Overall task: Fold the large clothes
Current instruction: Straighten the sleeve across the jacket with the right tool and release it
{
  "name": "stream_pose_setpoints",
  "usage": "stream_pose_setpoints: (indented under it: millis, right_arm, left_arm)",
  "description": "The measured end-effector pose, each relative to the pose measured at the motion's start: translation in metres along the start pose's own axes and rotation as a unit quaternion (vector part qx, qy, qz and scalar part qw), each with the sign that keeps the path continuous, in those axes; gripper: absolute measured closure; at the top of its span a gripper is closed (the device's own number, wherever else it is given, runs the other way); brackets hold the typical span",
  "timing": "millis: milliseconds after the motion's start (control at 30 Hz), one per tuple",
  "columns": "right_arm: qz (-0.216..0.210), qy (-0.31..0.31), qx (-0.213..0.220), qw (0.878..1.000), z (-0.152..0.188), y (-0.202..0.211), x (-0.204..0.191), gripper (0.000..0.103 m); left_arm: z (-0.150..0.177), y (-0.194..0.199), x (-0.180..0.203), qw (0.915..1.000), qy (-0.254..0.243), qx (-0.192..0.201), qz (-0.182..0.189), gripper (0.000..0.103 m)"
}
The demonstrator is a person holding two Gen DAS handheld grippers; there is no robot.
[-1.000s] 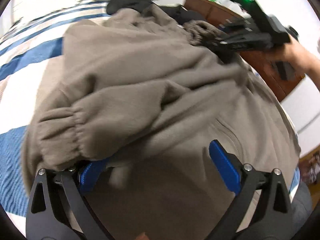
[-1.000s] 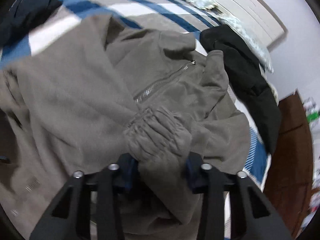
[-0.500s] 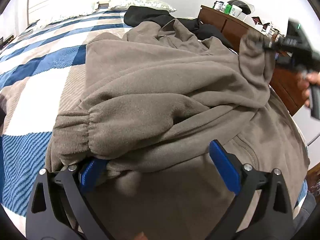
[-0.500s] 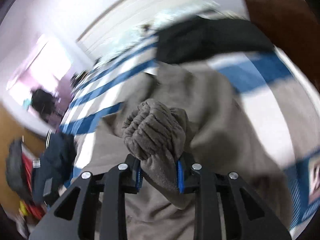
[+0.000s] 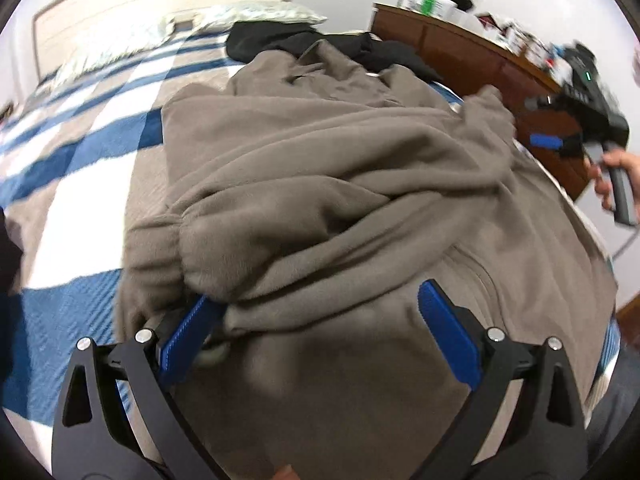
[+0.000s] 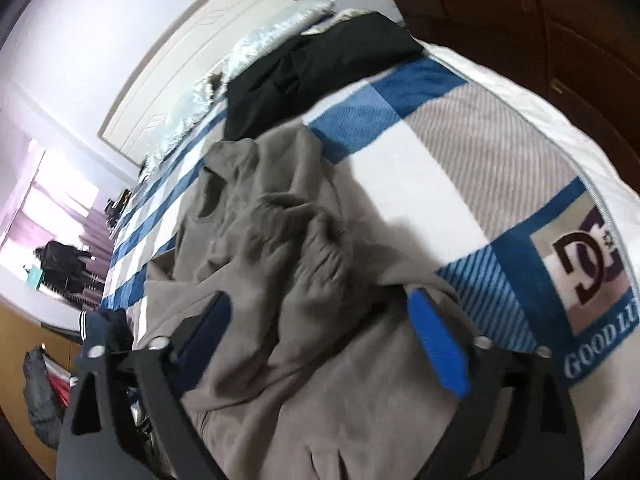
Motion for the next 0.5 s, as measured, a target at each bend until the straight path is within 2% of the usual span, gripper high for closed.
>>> stream_pose_setpoints:
  millis: [100, 233, 367, 433, 500]
  right_arm:
    - [-0.048, 0.02, -0.015, 0.999, 0.022, 0.01, -0.023, 0.007]
    - [-0.095, 0.064, -0.065, 0.991, 0.074, 0.0, -0.078, 0.004]
    - [-0.159, 0.087, -0.124, 0.976, 0.139, -0.027, -0.147, 0.004]
    - [-0.178, 0.081, -0.144, 0.97, 0.16, -0.047, -0.174, 0.004]
    - [-0.185, 0.074, -0.141, 0.97, 0.166, -0.065, -0.193, 0.004]
  left_arm:
    - [0.014, 0.024, 0.012, 0.9997, -0.025, -0.002, 0.002, 0.006]
    - [0.028, 0.045, 0.01, 0.9999, -0.006, 0.005, -0.006, 0.006]
    - [0.047, 0.053, 0.006, 0.9998, 0.011, -0.011, -0.012, 0.006]
    - [0.056, 0.055, 0.007, 0.9996, 0.01, -0.02, -0.019, 0.006]
    - [0.066, 0.058, 0.008, 0.9991, 0.0, -0.024, -0.036, 0.006]
Point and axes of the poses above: each gripper's, at about its wrist camera, not at the fingertips, and y roughly against the way its jaws point, x to its right, z to its underside, the point moved 5 cm from there along -y, roughly the way its jaws point, and after that the axes turned 9 degrees about z, right-handed, at the moved point
